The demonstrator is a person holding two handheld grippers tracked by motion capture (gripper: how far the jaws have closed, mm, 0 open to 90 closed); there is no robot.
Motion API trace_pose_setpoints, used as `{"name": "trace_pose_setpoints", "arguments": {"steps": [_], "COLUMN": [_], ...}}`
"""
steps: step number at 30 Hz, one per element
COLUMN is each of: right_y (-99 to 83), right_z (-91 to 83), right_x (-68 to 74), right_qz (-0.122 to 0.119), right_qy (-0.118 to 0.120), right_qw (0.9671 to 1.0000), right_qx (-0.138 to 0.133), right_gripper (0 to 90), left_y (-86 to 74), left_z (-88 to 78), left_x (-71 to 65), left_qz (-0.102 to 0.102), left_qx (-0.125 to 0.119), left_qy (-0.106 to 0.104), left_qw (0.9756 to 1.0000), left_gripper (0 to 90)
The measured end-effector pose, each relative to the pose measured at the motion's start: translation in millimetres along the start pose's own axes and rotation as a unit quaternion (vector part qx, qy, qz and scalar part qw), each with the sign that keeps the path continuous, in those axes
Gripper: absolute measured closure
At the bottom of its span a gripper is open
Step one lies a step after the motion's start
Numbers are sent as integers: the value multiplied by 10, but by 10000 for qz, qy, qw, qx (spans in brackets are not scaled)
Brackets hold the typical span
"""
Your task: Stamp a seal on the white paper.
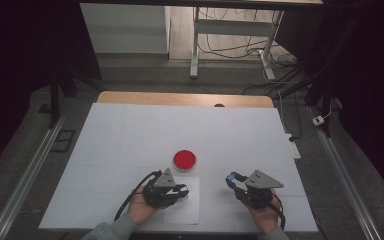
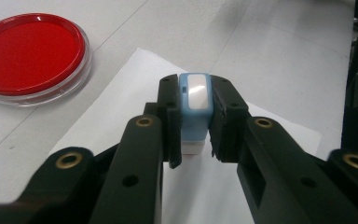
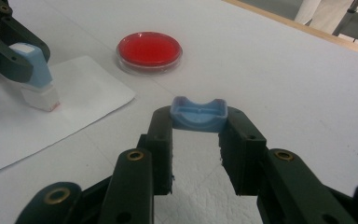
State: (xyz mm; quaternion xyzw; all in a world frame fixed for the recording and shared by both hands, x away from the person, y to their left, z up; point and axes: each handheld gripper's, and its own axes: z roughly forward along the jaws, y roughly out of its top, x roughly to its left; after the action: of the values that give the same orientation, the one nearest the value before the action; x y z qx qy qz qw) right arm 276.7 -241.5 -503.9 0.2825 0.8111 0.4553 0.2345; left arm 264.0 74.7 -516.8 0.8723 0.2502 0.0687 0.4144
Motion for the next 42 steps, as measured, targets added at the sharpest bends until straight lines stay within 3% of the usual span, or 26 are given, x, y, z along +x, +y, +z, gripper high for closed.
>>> {"name": "trace_pose_setpoints", "arguments": {"steps": [13,17,28,42], "right_y": [0,0,6,7], "right_z": [0,-1,4,-4], "right_x": [2,2,15,15], "right_qz": [-7,-10,-20,-14], "right_qy": [1,0,6,-5], "right_qw": [10000,10000,10000,10000], "right_qx": [-4,-6,0,-8], "right_gripper": [656,656,656,656], "left_y": [5,11,15,18], "left_z": [27,30,33,35], "left_x": [-48,-92,-64,-73], "left_qz": [156,279,194,230], "left_qx": [199,255,297,332], "left_qy": [119,249,157,185], "left_qw": [9996,9990,9992,9990], "left_gripper": [763,764,766,766]}}
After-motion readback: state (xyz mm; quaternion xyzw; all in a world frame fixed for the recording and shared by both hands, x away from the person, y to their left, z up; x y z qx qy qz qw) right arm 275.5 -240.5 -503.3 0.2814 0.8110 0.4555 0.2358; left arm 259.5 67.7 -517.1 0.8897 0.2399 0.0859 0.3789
